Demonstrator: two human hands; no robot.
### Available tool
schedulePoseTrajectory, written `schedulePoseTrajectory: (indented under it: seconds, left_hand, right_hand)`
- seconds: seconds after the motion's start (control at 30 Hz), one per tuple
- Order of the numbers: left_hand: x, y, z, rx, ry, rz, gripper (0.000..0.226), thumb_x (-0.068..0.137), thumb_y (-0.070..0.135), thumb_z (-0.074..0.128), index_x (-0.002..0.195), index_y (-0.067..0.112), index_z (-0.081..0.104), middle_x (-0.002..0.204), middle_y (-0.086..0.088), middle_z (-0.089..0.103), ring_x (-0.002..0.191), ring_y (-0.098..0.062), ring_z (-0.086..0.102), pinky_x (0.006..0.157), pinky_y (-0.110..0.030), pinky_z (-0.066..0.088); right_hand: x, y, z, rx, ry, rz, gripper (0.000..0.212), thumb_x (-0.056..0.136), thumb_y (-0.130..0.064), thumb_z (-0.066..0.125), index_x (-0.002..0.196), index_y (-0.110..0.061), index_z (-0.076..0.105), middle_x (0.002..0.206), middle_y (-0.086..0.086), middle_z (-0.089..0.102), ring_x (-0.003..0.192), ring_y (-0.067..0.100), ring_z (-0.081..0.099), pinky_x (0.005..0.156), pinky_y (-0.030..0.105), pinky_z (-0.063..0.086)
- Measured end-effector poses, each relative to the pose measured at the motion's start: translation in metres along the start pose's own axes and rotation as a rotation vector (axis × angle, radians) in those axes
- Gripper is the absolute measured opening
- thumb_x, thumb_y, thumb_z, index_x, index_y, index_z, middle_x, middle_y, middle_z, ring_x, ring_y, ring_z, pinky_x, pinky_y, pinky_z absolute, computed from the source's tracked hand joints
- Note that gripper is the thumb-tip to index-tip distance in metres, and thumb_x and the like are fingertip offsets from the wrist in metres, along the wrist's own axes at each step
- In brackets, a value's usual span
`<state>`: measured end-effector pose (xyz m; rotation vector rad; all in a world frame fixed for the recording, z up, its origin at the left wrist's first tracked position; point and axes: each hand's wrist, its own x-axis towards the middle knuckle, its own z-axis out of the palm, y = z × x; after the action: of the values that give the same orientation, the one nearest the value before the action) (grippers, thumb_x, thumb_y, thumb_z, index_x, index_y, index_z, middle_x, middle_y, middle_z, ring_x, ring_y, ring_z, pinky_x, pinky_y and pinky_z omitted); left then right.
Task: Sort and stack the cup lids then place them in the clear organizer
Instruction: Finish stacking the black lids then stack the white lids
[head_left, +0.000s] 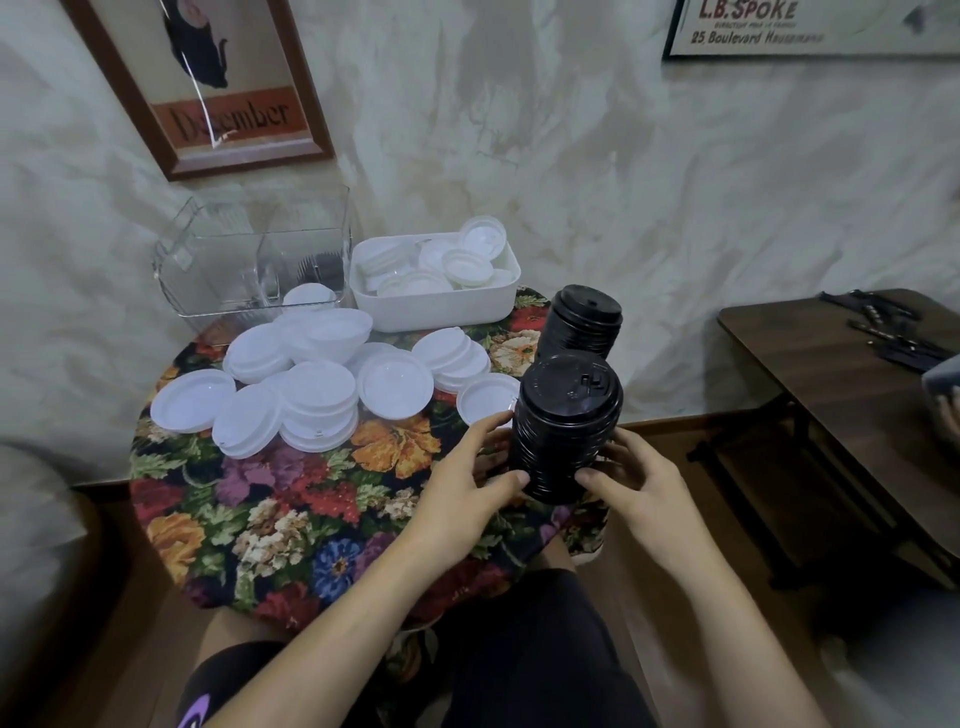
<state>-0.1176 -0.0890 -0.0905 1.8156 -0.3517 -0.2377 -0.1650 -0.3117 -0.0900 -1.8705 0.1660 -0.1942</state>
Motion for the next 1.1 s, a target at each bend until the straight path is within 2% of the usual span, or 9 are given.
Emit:
schedulePoseTrajectory:
  seconds: [0.2,0.27,0.33,0.43,0.57,0.67,0.8,0.93,1.1]
  left_hand:
    - [-0.006,-0.001,-0.004,0.122,-0.034,0.041,0.066,0.098,0.024,0.071,0.15,0.051,0.042,0.139,0.031,0.058,0.129,0.009,0.054,0.108,-0.025,0.046]
    - [-0.008,-0.002,-0.006,0.188,-0.034,0.065,0.063,0.098,0.025,0.07,0.147,0.054,0.044,0.137,0.032,0.059,0.129,0.01,0.053,0.106,-0.021,0.044]
    - [-0.012,-0.005,-0.01,0.261,-0.011,0.077,0.056,0.099,0.026,0.068,0.148,0.046,0.049,0.138,0.028,0.06,0.128,0.008,0.053,0.106,-0.024,0.045]
    - [-0.019,-0.009,-0.02,0.443,0.03,0.103,0.046,0.101,0.031,0.065,0.147,0.033,0.056,0.139,0.018,0.062,0.128,0.0,0.055,0.109,-0.028,0.045]
    - [-0.036,-0.01,-0.036,0.702,0.023,0.167,0.046,0.104,0.038,0.058,0.15,0.03,0.054,0.147,0.016,0.056,0.135,-0.005,0.049,0.105,-0.019,0.037]
    - [-0.05,-0.016,-0.046,0.931,0.047,0.203,0.05,0.103,0.042,0.059,0.149,0.024,0.055,0.15,0.008,0.055,0.139,-0.015,0.049,0.108,-0.032,0.044]
    - [-0.066,-0.031,-0.055,1.102,0.114,0.198,0.058,0.098,0.049,0.064,0.147,0.017,0.058,0.15,-0.003,0.058,0.141,-0.028,0.051,0.116,-0.045,0.044]
    - [-0.077,-0.04,-0.07,1.153,0.182,0.111,0.058,0.099,0.051,0.057,0.147,0.019,0.057,0.152,-0.005,0.056,0.143,-0.032,0.049,0.114,-0.052,0.044]
    - [-0.084,-0.048,-0.096,1.188,0.25,0.057,0.057,0.096,0.052,0.06,0.142,0.018,0.063,0.144,-0.004,0.062,0.136,-0.032,0.055,0.11,-0.052,0.047]
  right_hand:
    - [-0.005,-0.002,0.003,-0.061,0.02,0.011,0.054,0.087,-0.02,0.082,0.136,-0.035,0.062,0.115,-0.031,0.071,0.113,-0.008,0.064,0.102,0.029,0.053]
    - [-0.009,-0.004,0.004,-0.194,0.047,0.026,0.06,0.088,-0.029,0.082,0.141,-0.041,0.056,0.113,-0.034,0.069,0.111,-0.005,0.064,0.1,0.03,0.053]
    - [-0.015,-0.009,0.006,-0.403,0.059,0.036,0.068,0.091,-0.04,0.078,0.151,-0.042,0.047,0.118,-0.028,0.064,0.099,0.002,0.063,0.09,0.029,0.051]
    - [-0.027,-0.015,0.007,-0.616,0.02,0.026,0.063,0.097,-0.045,0.068,0.153,-0.046,0.04,0.122,-0.02,0.061,0.074,0.0,0.063,0.069,0.016,0.043]
    - [-0.043,-0.019,0.011,-0.897,-0.016,-0.002,0.047,0.102,-0.048,0.057,0.147,-0.034,0.051,0.134,-0.009,0.065,0.097,0.012,0.067,0.084,0.034,0.051]
    - [-0.053,-0.014,0.022,-0.956,-0.061,-0.072,0.044,0.102,-0.048,0.055,0.145,-0.034,0.054,0.134,-0.011,0.064,0.117,0.014,0.062,0.09,0.035,0.053]
    - [-0.064,-0.014,0.049,-0.942,-0.079,-0.308,0.038,0.096,-0.042,0.068,0.131,-0.026,0.067,0.123,-0.009,0.069,0.11,0.017,0.067,0.08,0.034,0.059]
    - [-0.064,-0.018,0.094,-0.986,-0.14,-0.568,0.052,0.087,-0.025,0.081,0.136,-0.019,0.066,0.137,-0.003,0.066,0.129,0.019,0.062,0.088,0.033,0.061]
    - [-0.04,-0.027,0.141,-1.069,-0.301,-0.613,0.065,0.076,-0.018,0.086,0.138,-0.01,0.065,0.142,0.011,0.064,0.136,0.032,0.058,0.102,0.043,0.056]
